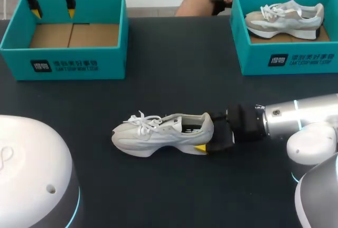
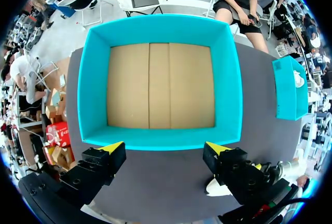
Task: Take the shoe out of the shoebox, open the shoe tongue, remove and reinsert the insole, then place the shoe into the shoebox
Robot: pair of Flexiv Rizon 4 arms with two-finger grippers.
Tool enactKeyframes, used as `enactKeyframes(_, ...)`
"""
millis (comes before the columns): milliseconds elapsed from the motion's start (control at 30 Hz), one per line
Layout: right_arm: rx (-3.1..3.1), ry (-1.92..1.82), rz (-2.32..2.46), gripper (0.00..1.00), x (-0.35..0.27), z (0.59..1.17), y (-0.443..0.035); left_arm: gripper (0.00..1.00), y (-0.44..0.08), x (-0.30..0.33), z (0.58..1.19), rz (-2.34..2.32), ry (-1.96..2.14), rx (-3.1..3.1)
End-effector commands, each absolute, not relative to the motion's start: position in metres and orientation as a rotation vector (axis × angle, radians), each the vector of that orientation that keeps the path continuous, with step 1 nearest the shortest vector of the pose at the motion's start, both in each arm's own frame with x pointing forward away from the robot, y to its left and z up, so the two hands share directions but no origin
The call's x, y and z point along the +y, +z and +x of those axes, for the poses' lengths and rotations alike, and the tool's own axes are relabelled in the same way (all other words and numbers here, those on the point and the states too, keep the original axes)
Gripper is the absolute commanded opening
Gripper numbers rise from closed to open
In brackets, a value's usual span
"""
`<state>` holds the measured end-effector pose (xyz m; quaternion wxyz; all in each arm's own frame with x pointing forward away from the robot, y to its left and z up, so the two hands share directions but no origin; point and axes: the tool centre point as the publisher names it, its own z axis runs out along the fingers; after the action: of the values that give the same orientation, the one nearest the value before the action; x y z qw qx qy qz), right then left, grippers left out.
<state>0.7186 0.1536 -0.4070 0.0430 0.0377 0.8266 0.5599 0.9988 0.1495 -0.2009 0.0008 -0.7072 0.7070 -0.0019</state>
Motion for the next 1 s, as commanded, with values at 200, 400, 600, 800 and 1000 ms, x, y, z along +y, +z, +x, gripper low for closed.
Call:
enactKeyframes(200, 2.521, 1.733, 0.116, 1.00, 0.169, 0.721, -0.420, 1.00, -0.201, 0.150, 0.999, -2.221, -0.004, 2.220)
enactKeyframes(400, 2.540, 1.731, 0.095, 0.00, 0.170, 0.720, -0.419, 1.00, -0.201, 0.150, 0.999, -2.221, -0.004, 2.220)
enactKeyframes(600, 2.573, 1.695, 0.069, 0.00, 0.157, 0.723, -0.416, 1.00, -0.201, 0.150, 0.999, -2.221, -0.004, 2.220)
enactKeyframes(800, 2.589, 1.675, 0.073, 0.00, 0.147, 0.727, -0.417, 1.00, -0.201, 0.150, 0.999, -2.221, -0.004, 2.220)
enactKeyframes(1000, 2.581, 1.653, 0.087, 0.00, 0.147, 0.728, -0.420, 1.00, -0.201, 0.150, 0.999, -2.221, -0.004, 2.220)
